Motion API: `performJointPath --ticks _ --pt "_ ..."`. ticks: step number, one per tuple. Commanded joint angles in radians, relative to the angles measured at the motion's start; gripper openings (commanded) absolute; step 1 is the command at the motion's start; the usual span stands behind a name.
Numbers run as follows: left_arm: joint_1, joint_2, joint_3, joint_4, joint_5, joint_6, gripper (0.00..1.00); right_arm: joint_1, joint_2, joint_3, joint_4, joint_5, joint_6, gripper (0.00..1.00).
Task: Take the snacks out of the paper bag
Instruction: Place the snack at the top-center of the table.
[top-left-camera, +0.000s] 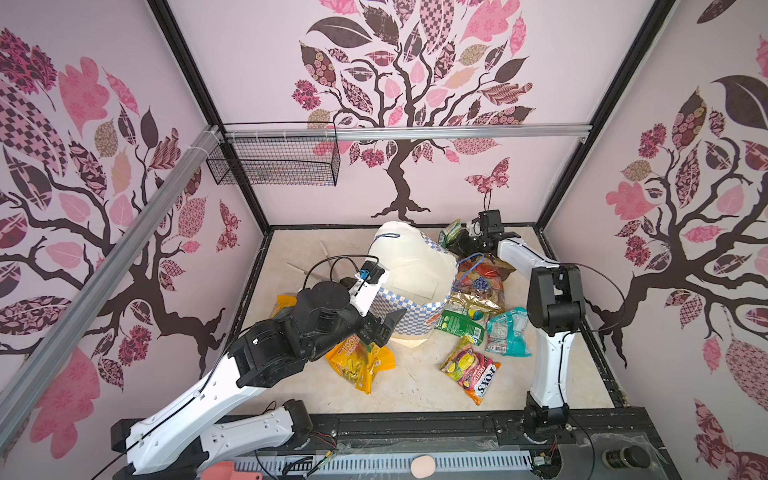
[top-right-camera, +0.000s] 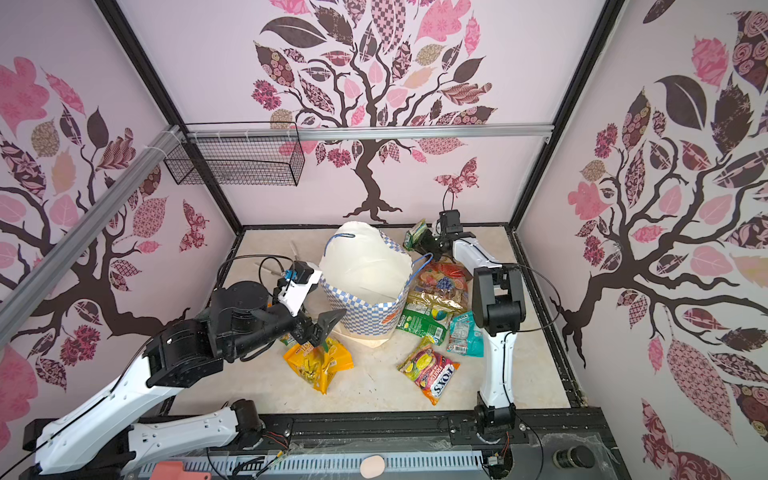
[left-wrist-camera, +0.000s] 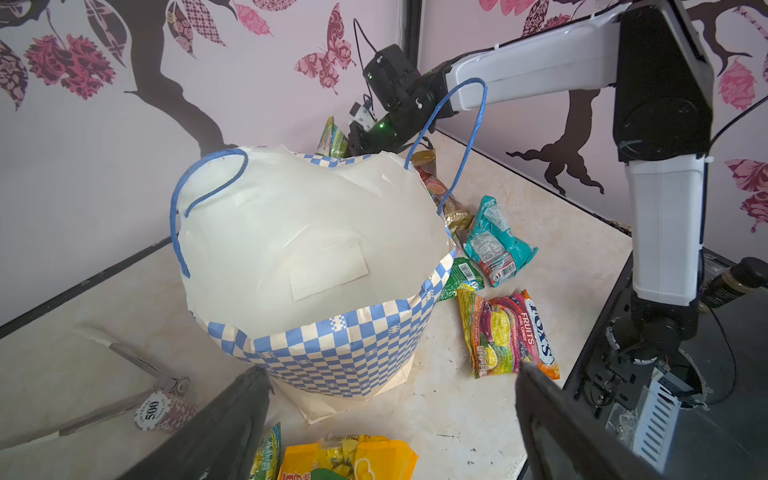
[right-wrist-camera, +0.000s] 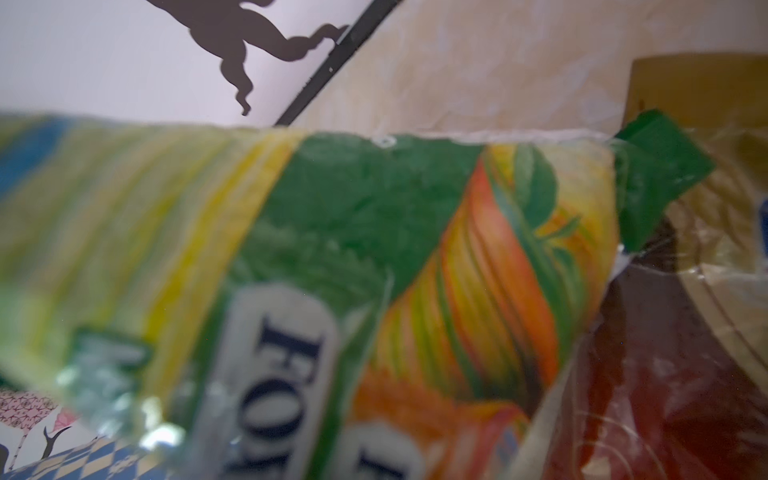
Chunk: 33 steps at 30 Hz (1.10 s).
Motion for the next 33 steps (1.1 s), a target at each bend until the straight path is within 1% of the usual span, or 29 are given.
performJointPath --ticks 1,4,6,11,14,16,17,22,26,29,33 --pt "0.003 -0.004 -0.011 0.006 -0.009 -0.012 0.94 0.012 0.073 0.006 0.042 -0.037 -0.012 0.06" --pt "0.003 -0.002 -0.016 0.002 -0.017 -0.012 0.94 0.014 0.1 -0.004 0.038 -0.04 -0.023 0.11" --pt "0.003 -0.001 -0.02 0.001 -0.024 -0.012 0.94 0.014 0.101 -0.012 0.033 -0.032 -0.027 0.19" --pt "0.003 -0.007 -0.022 -0.003 -0.052 -0.002 0.94 0.014 0.055 -0.03 0.027 0.001 -0.04 0.29" --pt "0.004 -0.005 -0.017 0.001 -0.072 0.005 0.94 0.014 -0.005 -0.038 0.024 0.026 -0.054 0.44" --pt "0.003 -0.007 -0.015 0.008 -0.087 0.009 0.94 0.014 -0.062 -0.052 0.021 0.066 -0.063 0.55" --pt "0.003 -0.009 -0.019 0.012 -0.091 0.01 0.94 0.014 -0.087 -0.061 0.024 0.083 -0.066 0.59" --pt "0.004 -0.024 -0.027 0.038 -0.126 0.019 0.94 0.01 -0.241 -0.097 0.022 0.164 -0.107 0.65" --pt "0.003 -0.042 -0.039 0.062 -0.174 0.031 0.94 -0.003 -0.385 -0.162 0.05 0.18 -0.097 0.72" --pt "0.003 -0.062 -0.056 0.096 -0.236 0.051 0.94 -0.006 -0.527 -0.279 0.124 0.245 -0.1 0.79" --pt "0.005 -0.107 -0.1 0.157 -0.344 0.092 0.94 -0.007 -0.735 -0.479 0.227 0.378 -0.138 0.88"
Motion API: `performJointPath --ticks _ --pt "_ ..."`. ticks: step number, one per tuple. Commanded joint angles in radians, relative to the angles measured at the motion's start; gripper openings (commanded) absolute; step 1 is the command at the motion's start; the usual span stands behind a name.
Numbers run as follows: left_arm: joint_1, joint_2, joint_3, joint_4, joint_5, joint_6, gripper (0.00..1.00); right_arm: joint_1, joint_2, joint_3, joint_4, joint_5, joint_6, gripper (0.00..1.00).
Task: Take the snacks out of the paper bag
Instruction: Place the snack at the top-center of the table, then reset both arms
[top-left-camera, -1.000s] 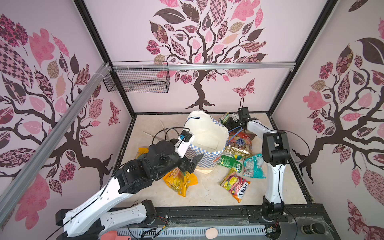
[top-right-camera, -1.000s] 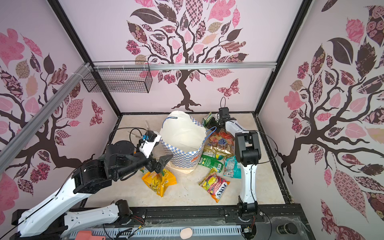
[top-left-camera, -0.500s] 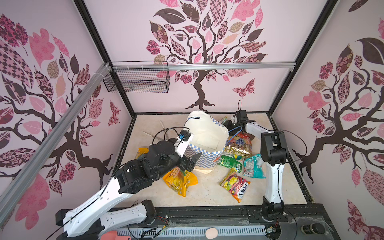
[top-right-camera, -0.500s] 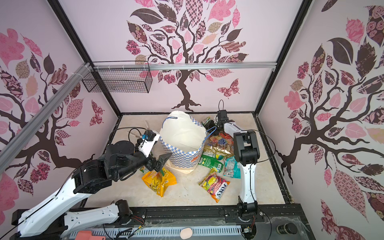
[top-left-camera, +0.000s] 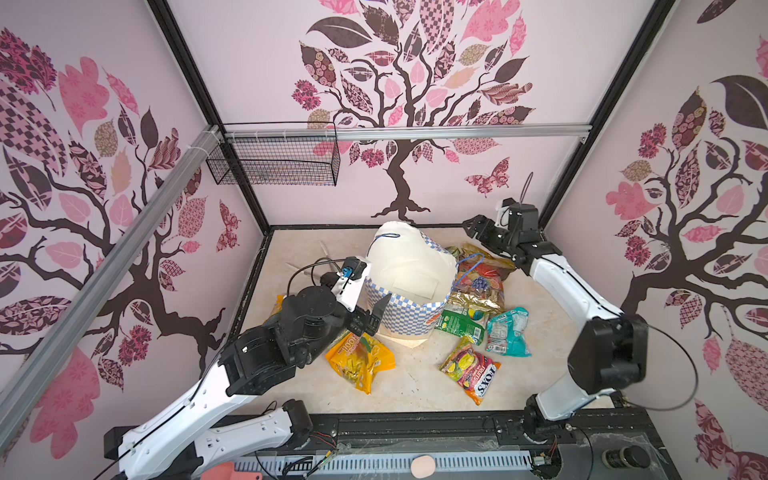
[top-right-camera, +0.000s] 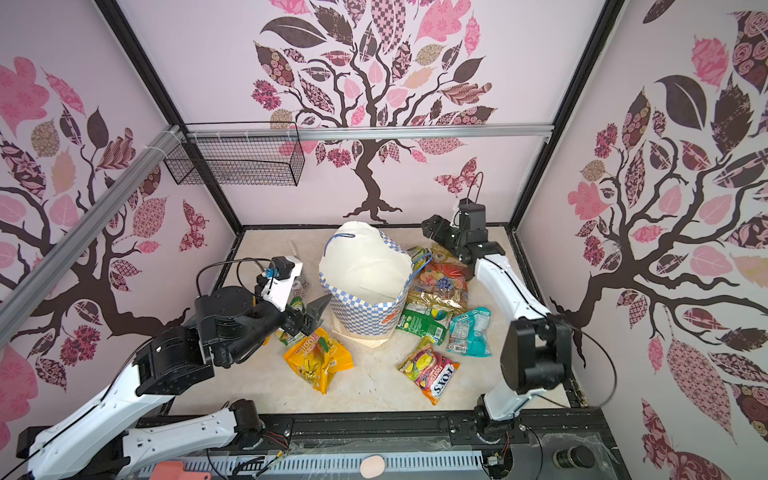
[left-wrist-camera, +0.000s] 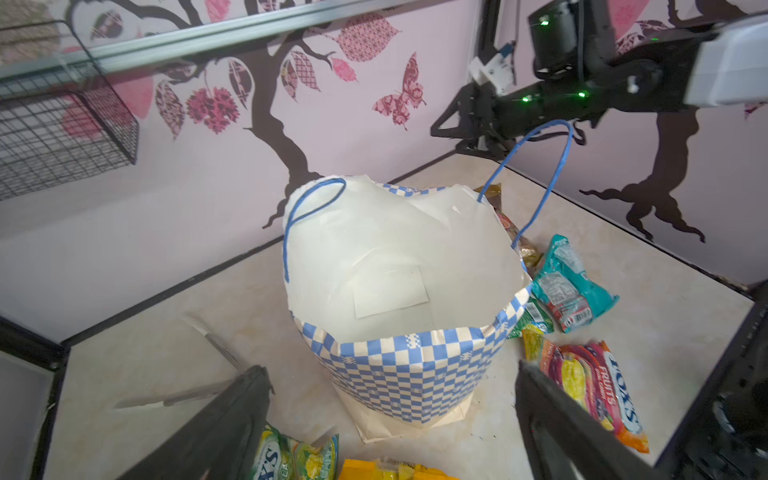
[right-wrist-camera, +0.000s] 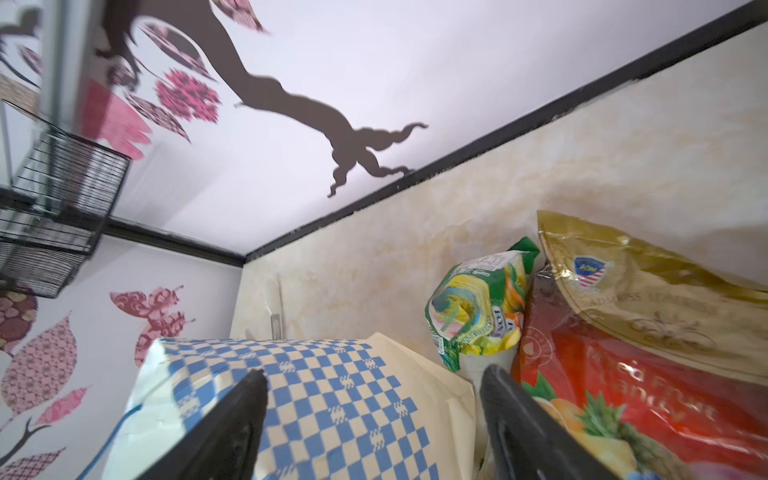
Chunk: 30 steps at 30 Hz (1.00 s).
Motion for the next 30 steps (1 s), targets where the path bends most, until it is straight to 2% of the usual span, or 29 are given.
performJointPath --ticks 1,6,9,13,15,20,22,24,26,27,28,30 --pt "0.005 -0.046 -0.061 0.091 -0.131 0.053 0.94 -0.004 -0.162 -0.144 0.09 0.158 -0.047 0.9" --pt "0.008 -0.149 -0.179 0.23 -0.244 0.122 0.94 -0.005 -0.397 -0.384 0.162 0.372 -0.121 0.99" --pt "0.012 -0.189 -0.24 0.272 -0.319 0.155 0.93 -0.004 -0.517 -0.542 0.227 0.521 -0.137 1.0" --pt "0.025 -0.226 -0.346 0.364 -0.564 0.171 0.92 -0.004 -0.649 -0.785 0.371 0.63 -0.153 0.99" --pt "0.056 -0.248 -0.405 0.417 -0.627 0.191 0.92 -0.004 -0.676 -0.87 0.423 0.715 -0.152 1.0" --pt "0.217 -0.299 -0.523 0.447 -0.541 0.21 0.92 -0.005 -0.596 -1.022 0.631 0.87 -0.199 0.99" --pt "0.319 -0.306 -0.554 0.461 -0.484 0.197 0.92 -0.004 -0.511 -1.071 0.799 0.886 -0.29 1.0" --pt "0.446 -0.3 -0.587 0.471 -0.396 0.164 0.99 -0.006 -0.405 -1.093 0.938 0.911 -0.347 1.0" --pt "0.602 -0.273 -0.618 0.493 -0.266 0.122 0.99 -0.008 -0.276 -1.089 1.052 0.906 -0.392 1.0" --pt "0.687 -0.247 -0.636 0.503 -0.156 0.11 0.99 -0.011 -0.21 -1.086 1.122 0.896 -0.41 1.0" --pt "0.725 -0.22 -0.663 0.541 -0.105 0.129 0.99 -0.015 -0.149 -1.085 1.216 0.895 -0.434 1.0" --pt "0.732 -0.16 -0.724 0.649 -0.09 0.232 0.98 -0.032 -0.088 -1.083 1.289 0.813 -0.449 1.0"
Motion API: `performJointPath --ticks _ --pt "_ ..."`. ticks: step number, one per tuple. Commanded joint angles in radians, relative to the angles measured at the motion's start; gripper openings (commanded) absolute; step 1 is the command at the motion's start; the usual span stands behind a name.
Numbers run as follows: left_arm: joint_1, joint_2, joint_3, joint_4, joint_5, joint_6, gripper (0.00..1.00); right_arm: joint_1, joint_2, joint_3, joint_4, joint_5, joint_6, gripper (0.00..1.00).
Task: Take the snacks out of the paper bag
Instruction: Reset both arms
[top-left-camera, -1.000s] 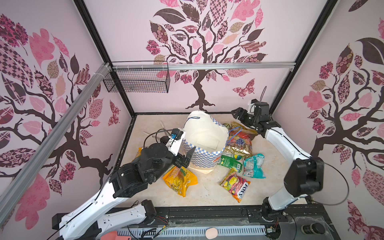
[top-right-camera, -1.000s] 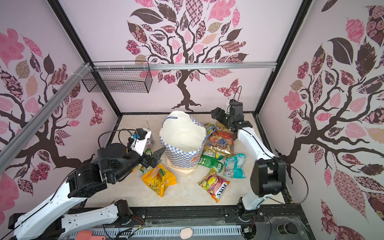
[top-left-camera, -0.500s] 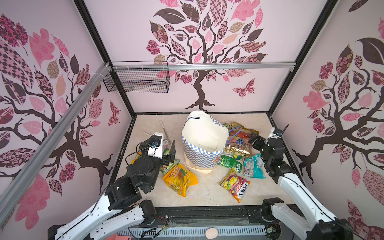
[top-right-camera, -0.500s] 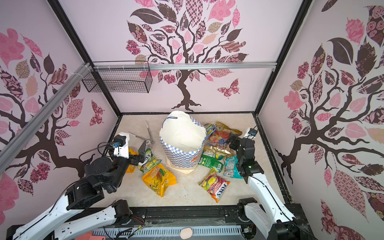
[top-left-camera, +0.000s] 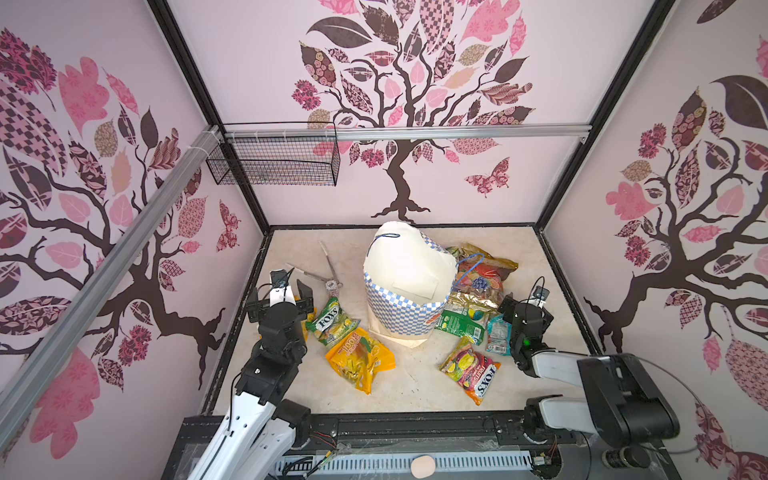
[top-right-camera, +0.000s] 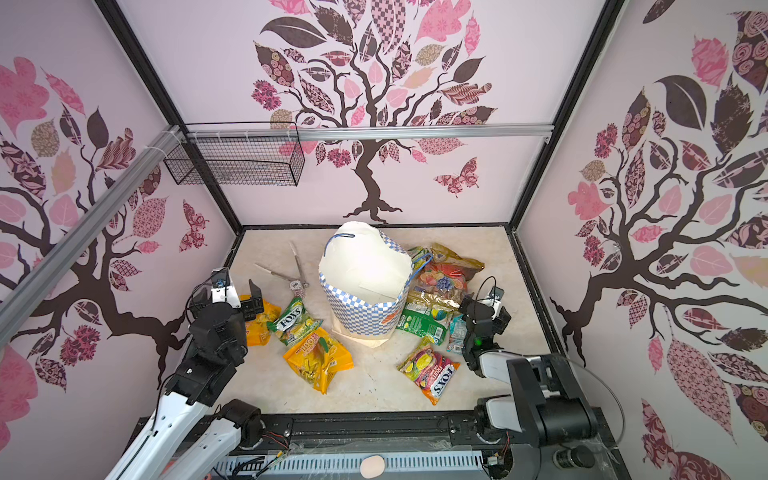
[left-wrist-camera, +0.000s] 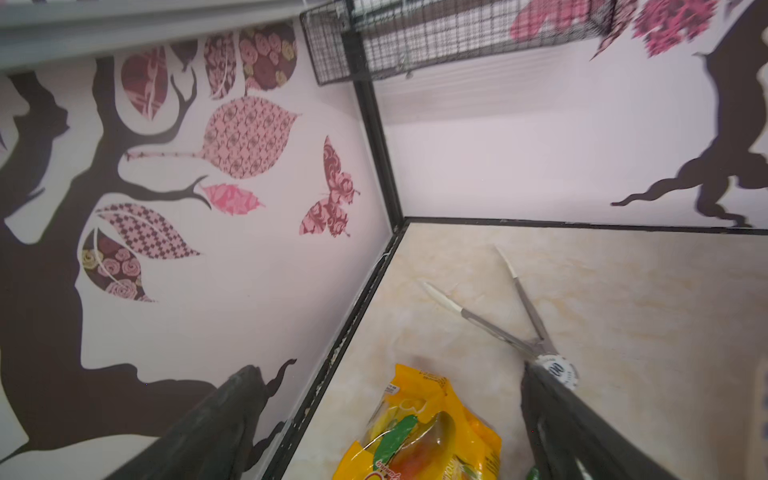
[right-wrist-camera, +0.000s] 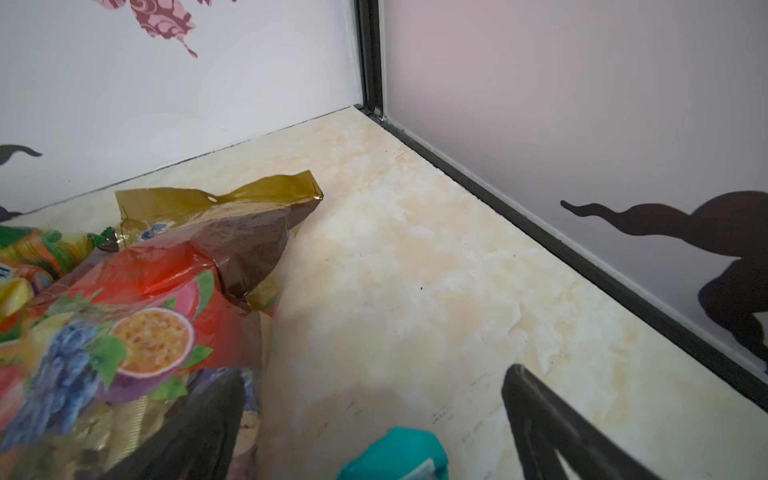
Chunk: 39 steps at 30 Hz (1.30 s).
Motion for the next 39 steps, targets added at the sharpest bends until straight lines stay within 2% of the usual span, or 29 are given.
performJointPath --ticks 1,4,5,7,9,11,13,16,20,22,24,26,29,31,33,39 --pt "0.035 0.089 -0.079 0.132 0.173 0.053 0.98 -0.02 0.096 0.025 0.264 -0.044 -0.081 1.0" --pt "0.099 0.157 -0.068 0.138 0.196 -0.041 0.98 -0.021 0.118 -0.006 0.332 -0.228 -0.151 1.0" --pt "0.126 0.178 -0.08 0.168 0.204 -0.072 0.98 -0.022 0.141 -0.021 0.372 -0.231 -0.149 0.99" --pt "0.192 0.242 -0.119 0.277 0.242 -0.136 0.98 -0.024 0.228 -0.061 0.586 -0.218 -0.165 1.0" --pt "0.247 0.312 -0.147 0.379 0.292 -0.208 0.98 -0.026 0.179 -0.041 0.461 -0.218 -0.149 1.0" --pt "0.296 0.383 -0.194 0.52 0.396 -0.211 0.98 -0.026 0.15 -0.002 0.343 -0.217 -0.138 0.99" --pt "0.33 0.462 -0.219 0.636 0.432 -0.241 0.97 -0.026 0.176 0.007 0.367 -0.204 -0.14 0.99" --pt "0.336 0.592 -0.227 0.765 0.466 -0.21 0.98 -0.026 0.181 0.025 0.339 -0.193 -0.138 1.0" --pt "0.34 0.754 -0.239 0.943 0.471 -0.252 0.99 -0.025 0.185 0.063 0.272 -0.205 -0.147 1.0" --pt "0.34 0.834 -0.219 0.969 0.535 -0.232 0.99 -0.026 0.184 0.062 0.272 -0.207 -0.148 1.0" --pt "0.335 0.937 -0.222 1.101 0.594 -0.194 0.99 -0.026 0.185 0.063 0.274 -0.207 -0.147 1.0" --pt "0.321 0.9 -0.211 1.005 0.576 -0.189 0.99 -0.026 0.185 0.062 0.274 -0.207 -0.147 1.0" --pt "0.321 0.926 -0.225 1.085 0.574 -0.188 0.99 -0.025 0.184 0.063 0.275 -0.206 -0.147 1.0" --pt "0.319 0.898 -0.207 0.999 0.582 -0.183 0.99 -0.026 0.183 0.062 0.273 -0.206 -0.148 0.99" --pt "0.318 0.913 -0.212 1.039 0.582 -0.179 0.99 -0.026 0.183 0.062 0.274 -0.209 -0.15 0.99" --pt "0.315 0.901 -0.207 1.006 0.58 -0.179 0.99 -0.026 0.182 0.061 0.274 -0.21 -0.15 0.99"
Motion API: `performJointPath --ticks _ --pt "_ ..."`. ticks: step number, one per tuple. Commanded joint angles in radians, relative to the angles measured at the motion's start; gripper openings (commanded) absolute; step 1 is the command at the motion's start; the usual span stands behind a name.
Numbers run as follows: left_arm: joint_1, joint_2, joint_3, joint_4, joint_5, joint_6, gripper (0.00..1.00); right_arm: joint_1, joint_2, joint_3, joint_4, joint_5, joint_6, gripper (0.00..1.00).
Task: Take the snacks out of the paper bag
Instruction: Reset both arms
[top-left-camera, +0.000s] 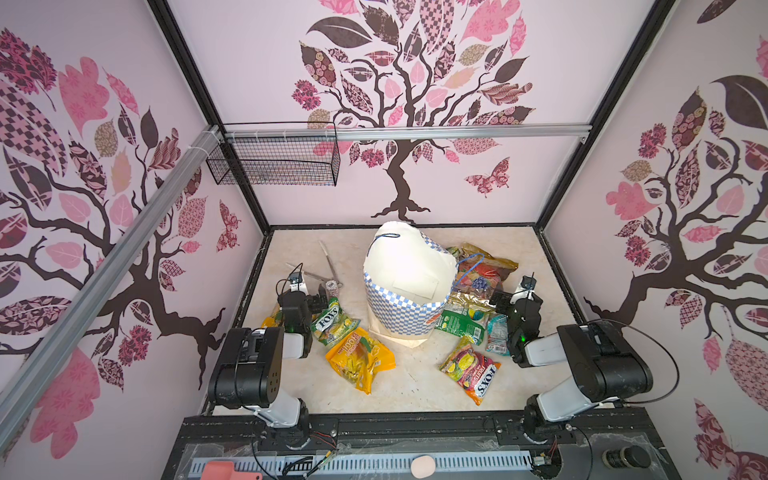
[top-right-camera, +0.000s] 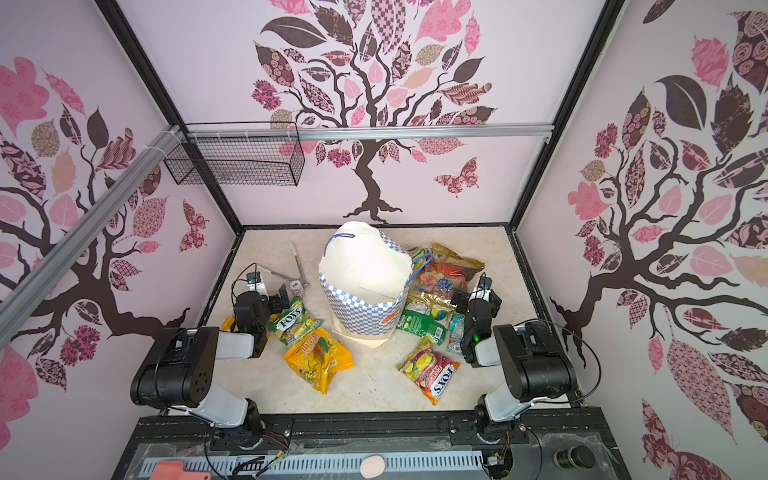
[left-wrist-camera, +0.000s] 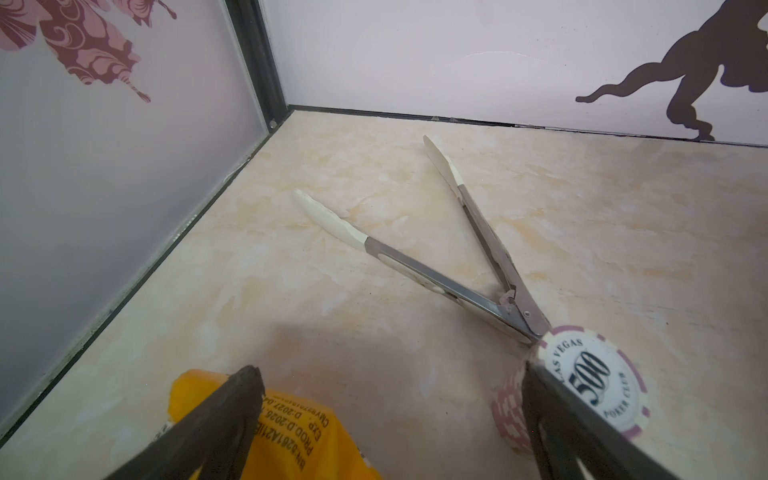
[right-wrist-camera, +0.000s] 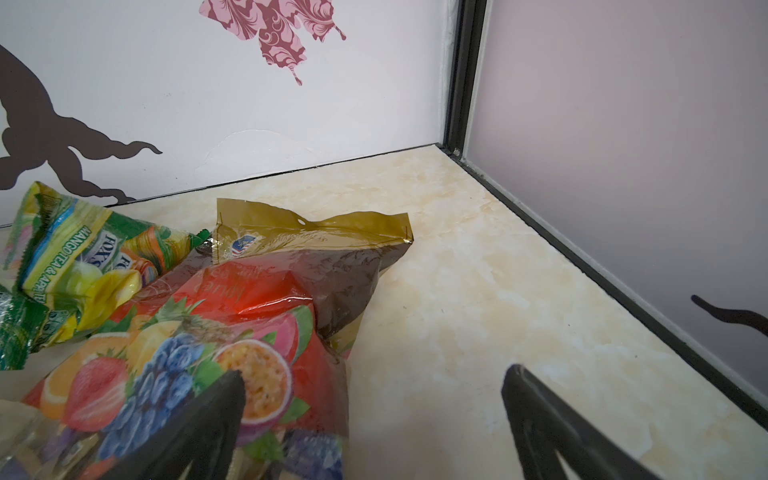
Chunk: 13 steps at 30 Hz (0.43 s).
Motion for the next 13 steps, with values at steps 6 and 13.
performJointPath --ticks 6,13 --pt "-0.004 -0.001 0.011 0.002 0.012 0.006 0.99 -0.003 0.003 0.015 -0.001 -0.006 -0.009 1.0" --pt "-0.004 -0.007 0.002 0.015 0.013 0.007 0.99 -0.002 0.002 0.01 0.005 -0.006 -0.008 0.99"
